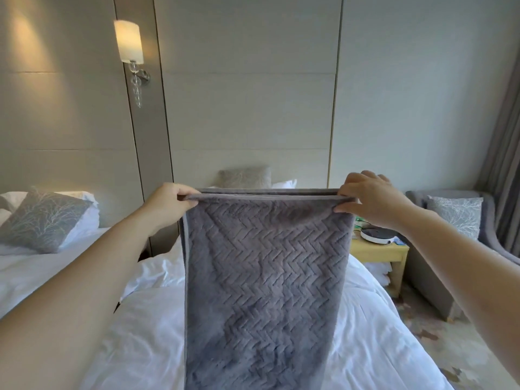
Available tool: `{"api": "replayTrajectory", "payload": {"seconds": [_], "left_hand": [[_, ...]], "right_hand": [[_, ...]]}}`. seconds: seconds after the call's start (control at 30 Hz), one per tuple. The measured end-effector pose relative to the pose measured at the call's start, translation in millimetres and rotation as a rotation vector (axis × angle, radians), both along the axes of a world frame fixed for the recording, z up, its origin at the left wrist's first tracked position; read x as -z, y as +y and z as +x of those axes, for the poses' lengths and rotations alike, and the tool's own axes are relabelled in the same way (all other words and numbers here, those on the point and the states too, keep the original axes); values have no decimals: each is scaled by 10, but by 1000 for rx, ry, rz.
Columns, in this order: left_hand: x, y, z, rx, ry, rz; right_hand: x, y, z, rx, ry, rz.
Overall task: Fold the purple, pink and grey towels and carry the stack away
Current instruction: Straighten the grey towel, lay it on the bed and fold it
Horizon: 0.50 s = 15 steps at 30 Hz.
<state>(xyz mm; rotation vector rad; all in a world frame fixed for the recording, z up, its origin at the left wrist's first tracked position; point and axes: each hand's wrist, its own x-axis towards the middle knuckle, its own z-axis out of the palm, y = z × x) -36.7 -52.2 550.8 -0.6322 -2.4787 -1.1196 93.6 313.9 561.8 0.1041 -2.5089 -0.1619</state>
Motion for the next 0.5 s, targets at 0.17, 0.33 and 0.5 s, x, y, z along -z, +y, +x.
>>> {"api": "replayTrajectory", "payload": {"seconds": [0.17,0.33,0.5], "left_hand": [[-37,-26,-20,2,-9,6],[-12,-80,-87,87,-69,87],[63,18,-328,107,-69,103]], "right_hand": [[-21,40,-8,-132,16,-225],[-12,152,-70,-134,-66,-440],[128,225,-326,-81,-62,-628]]}}
